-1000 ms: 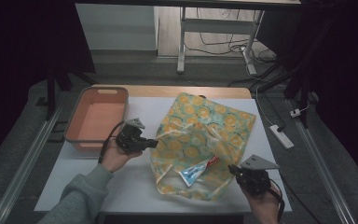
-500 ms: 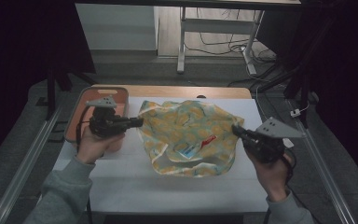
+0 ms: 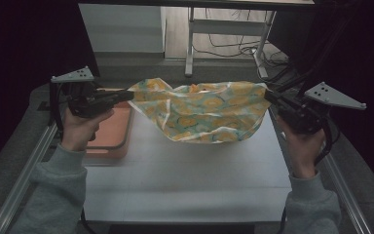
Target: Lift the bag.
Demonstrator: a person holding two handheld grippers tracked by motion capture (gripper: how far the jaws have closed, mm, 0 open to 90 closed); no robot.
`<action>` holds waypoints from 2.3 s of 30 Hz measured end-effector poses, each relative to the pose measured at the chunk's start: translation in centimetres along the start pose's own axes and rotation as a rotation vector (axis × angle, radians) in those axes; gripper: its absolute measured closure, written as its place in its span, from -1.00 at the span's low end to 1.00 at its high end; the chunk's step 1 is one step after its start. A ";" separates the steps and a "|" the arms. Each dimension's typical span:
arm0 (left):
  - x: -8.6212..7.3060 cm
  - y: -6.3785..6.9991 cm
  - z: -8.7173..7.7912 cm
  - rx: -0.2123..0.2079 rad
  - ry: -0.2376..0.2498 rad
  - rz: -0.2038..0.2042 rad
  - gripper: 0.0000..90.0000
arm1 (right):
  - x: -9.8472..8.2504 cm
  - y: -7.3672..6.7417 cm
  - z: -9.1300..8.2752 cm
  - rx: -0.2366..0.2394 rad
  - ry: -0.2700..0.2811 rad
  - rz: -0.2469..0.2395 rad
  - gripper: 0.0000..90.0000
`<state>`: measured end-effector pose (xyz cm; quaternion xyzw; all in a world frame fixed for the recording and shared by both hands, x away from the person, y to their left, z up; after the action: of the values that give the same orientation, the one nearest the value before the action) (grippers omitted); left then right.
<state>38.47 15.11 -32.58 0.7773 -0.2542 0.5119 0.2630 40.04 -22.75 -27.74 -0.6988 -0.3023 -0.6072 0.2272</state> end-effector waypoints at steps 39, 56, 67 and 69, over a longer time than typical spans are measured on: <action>-15.5 -0.2 5.8 0.007 -0.331 -0.001 -0.18 | -19.0 -2.1 4.8 0.161 -0.380 0.087 0.38; -17.1 -3.5 0.8 0.125 -0.283 -0.041 -0.45 | -18.4 0.4 1.4 0.122 -0.324 0.083 -0.02; -19.0 -3.5 0.7 0.136 -0.315 -0.043 -0.43 | -22.0 1.2 0.4 0.125 -0.364 0.095 -0.03; -19.0 -3.5 0.7 0.138 -0.313 -0.043 -0.43 | -22.0 1.1 0.4 0.128 -0.362 0.090 -0.03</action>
<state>34.70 19.58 -51.00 0.8690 -0.2395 0.3951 0.1771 39.33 -26.51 -49.45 -0.7935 -0.3447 -0.4404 0.2398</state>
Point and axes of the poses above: each handheld gripper's, and its own axes: z roughly forward along the jaws, x roughly out of its top, y roughly to its right, the point moved 9 cm from there along z, roughly forward along the jaws, and after that the axes turned 8 degrees about x, right-handed, at the moved point
